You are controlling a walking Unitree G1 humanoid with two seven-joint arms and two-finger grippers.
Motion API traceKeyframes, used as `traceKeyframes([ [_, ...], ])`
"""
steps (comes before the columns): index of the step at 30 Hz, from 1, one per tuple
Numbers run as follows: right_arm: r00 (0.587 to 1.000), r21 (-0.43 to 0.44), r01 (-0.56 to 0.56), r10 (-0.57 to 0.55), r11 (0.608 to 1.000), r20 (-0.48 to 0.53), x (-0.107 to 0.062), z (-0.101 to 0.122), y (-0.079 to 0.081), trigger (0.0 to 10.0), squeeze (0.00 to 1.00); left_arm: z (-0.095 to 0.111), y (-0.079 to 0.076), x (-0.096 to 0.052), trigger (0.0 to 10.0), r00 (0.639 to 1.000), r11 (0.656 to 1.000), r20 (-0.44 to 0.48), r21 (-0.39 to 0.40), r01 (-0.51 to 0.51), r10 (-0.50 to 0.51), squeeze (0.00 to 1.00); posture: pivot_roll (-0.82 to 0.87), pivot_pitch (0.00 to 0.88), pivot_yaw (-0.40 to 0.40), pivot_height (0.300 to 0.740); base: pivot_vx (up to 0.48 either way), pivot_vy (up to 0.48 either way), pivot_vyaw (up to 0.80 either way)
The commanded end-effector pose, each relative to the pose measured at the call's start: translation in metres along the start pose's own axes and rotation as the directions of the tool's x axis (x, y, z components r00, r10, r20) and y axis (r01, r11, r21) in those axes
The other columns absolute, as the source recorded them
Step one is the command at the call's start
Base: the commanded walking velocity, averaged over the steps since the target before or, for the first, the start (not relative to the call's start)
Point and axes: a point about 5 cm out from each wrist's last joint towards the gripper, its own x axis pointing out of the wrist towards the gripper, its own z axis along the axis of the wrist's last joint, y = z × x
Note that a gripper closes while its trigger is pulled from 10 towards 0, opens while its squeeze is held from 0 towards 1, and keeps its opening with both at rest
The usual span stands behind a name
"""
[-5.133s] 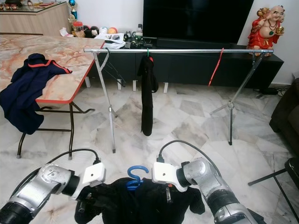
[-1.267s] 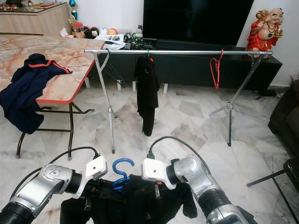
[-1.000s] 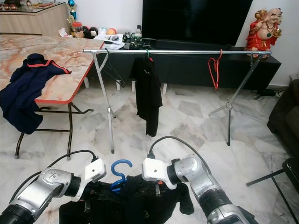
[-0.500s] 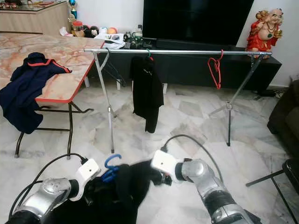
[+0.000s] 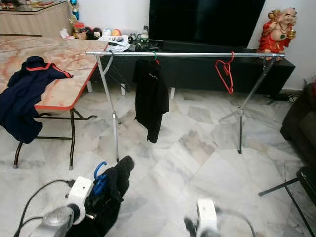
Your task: Hang hanger
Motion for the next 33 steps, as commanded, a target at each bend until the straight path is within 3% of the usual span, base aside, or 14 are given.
traceKeyframes([
  [1,1.0,0.091,0.029,-0.028,0.995,-0.012,-0.001,-0.009,0.001,10.0,0.0,-0.001,0.001,-0.002,10.0,0.999,1.0,0.033,-0.028,-0.006,0.007,0.0,0.13,0.014,-0.028,0.74,0.304,0.0,0.0],
  [11,0.997,0.092,0.061,-0.057,0.994,-0.049,-0.004,-0.028,-0.002,10.0,0.0,-0.002,-0.007,0.001,10.0,1.0,1.0,0.028,-0.023,0.014,-0.013,0.0,0.11,0.0,-0.012,0.74,0.398,0.0,0.0],
  [17,0.998,0.088,0.053,-0.05,0.995,-0.032,-0.004,-0.029,0.0,10.0,0.0,-0.005,-0.017,0.003,10.0,0.998,0.998,0.015,0.012,0.064,-0.064,0.0,0.11,0.0,-0.006,0.74,0.447,0.0,0.0],
  [27,0.999,0.118,0.041,-0.042,0.992,0.001,-0.002,-0.022,0.005,10.0,0.0,-0.005,-0.019,0.004,10.0,0.997,0.997,0.019,0.009,0.078,-0.078,0.0,0.12,0.0,-0.001,0.74,0.48,0.0,0.0],
  [33,0.999,0.112,0.042,-0.041,0.993,-0.008,-0.002,-0.022,0.006,10.0,0.0,0.001,-0.019,0.006,10.0,0.996,0.996,0.034,0.024,0.084,-0.085,0.0,0.12,0.0,0.0,0.74,0.48,0.0,-0.61],
])
